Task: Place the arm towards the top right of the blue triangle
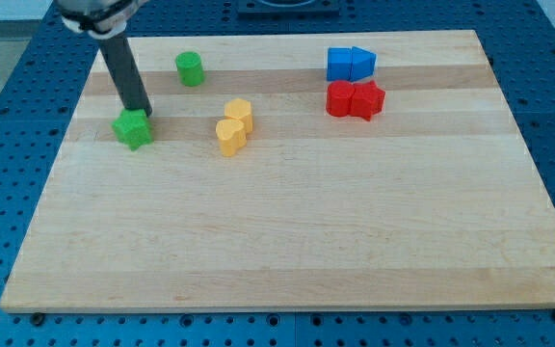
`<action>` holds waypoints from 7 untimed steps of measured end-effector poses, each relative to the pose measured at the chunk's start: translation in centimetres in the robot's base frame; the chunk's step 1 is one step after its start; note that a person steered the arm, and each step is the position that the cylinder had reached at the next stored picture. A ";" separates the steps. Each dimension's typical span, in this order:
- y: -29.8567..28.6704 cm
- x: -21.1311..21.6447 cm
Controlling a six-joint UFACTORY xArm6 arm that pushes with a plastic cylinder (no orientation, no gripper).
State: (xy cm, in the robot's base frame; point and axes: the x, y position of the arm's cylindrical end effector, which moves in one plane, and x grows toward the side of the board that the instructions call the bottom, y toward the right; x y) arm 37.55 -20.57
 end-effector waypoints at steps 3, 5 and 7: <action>1.5 -0.5; 8.7 -4.7; 14.1 -8.5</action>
State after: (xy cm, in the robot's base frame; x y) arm 29.02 -6.49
